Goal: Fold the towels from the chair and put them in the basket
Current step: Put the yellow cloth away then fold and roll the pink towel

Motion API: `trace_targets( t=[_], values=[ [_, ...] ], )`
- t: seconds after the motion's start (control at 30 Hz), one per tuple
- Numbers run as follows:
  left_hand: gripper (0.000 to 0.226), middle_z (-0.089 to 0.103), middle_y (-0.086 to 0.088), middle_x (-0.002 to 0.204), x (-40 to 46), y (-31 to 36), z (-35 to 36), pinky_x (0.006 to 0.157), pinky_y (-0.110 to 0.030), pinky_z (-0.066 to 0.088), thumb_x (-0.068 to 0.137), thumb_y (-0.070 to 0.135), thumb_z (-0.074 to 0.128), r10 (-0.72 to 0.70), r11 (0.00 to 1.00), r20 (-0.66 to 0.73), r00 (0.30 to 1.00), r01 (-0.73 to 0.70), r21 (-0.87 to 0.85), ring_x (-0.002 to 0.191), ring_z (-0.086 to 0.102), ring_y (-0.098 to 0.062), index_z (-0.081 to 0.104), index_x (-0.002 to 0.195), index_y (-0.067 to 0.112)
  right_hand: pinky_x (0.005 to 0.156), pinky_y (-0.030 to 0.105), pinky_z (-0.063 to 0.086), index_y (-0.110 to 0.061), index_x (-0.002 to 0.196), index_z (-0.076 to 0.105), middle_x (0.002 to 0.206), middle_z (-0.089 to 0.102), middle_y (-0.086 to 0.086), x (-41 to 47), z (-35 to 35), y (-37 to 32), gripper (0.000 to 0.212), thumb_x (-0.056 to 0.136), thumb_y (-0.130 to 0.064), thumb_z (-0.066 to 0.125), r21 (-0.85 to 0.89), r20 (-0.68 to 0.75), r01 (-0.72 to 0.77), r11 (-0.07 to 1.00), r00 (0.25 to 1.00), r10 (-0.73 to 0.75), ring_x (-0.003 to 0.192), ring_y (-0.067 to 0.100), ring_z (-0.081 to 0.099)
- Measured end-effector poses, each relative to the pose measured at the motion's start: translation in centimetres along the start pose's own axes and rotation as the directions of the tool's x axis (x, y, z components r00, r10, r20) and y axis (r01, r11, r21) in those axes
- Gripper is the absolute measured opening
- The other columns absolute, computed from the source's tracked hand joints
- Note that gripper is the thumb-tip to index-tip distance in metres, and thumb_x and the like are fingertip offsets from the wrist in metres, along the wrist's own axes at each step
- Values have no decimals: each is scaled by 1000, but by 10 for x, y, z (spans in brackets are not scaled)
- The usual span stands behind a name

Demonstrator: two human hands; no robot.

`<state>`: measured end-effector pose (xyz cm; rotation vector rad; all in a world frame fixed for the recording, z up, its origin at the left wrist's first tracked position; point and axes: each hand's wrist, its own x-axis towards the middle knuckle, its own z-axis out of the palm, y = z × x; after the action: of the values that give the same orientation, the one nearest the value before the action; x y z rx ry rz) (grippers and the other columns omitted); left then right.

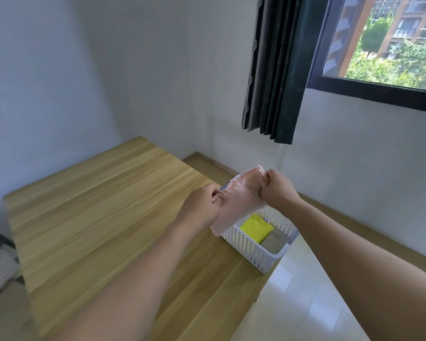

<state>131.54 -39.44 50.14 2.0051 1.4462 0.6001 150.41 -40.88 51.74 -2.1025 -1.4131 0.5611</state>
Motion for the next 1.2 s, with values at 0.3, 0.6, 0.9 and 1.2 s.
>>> trace_targets(
  t=[0.3, 0.6, 0.9, 1.2],
  values=[
    [10, 61, -10, 89, 105, 7, 89, 60, -31, 30, 88, 11, 42, -160, 970, -33, 987, 164, 178, 85, 56, -33, 50, 85, 13, 62, 33, 37, -8, 101, 45, 104, 61, 11, 120, 44, 61, 11, 96, -16, 38, -262, 47, 124, 957, 992, -116, 94, 33, 60],
    [30, 62, -11, 121, 181, -36, 170, 81, -28, 41, 98, 11, 36, -544, 776, 66, 836, 472, 418, 112, 58, -26, 60, 116, 6, 80, 36, 48, -9, 118, 43, 118, 57, 11, 186, 135, 130, 22, 98, -15, 37, -290, 426, 190, 938, 903, -51, 106, 30, 61],
    [31, 64, -10, 120, 211, -70, 202, 84, -31, 47, 92, -1, 45, -664, 606, 129, 736, 430, 669, 111, 61, -27, 61, 118, 7, 89, 36, 48, -6, 131, 39, 129, 53, 12, 219, 192, 156, 34, 99, -16, 39, -370, 515, 191, 909, 857, 30, 112, 28, 59],
    [32, 60, -11, 125, 227, -99, 226, 91, -34, 47, 94, 3, 43, -698, 600, 168, 696, 440, 668, 116, 58, -27, 58, 123, 6, 85, 39, 49, -5, 133, 36, 133, 48, 16, 234, 214, 165, 33, 102, -15, 35, -485, 547, 236, 842, 833, 81, 114, 31, 57]
  ],
)
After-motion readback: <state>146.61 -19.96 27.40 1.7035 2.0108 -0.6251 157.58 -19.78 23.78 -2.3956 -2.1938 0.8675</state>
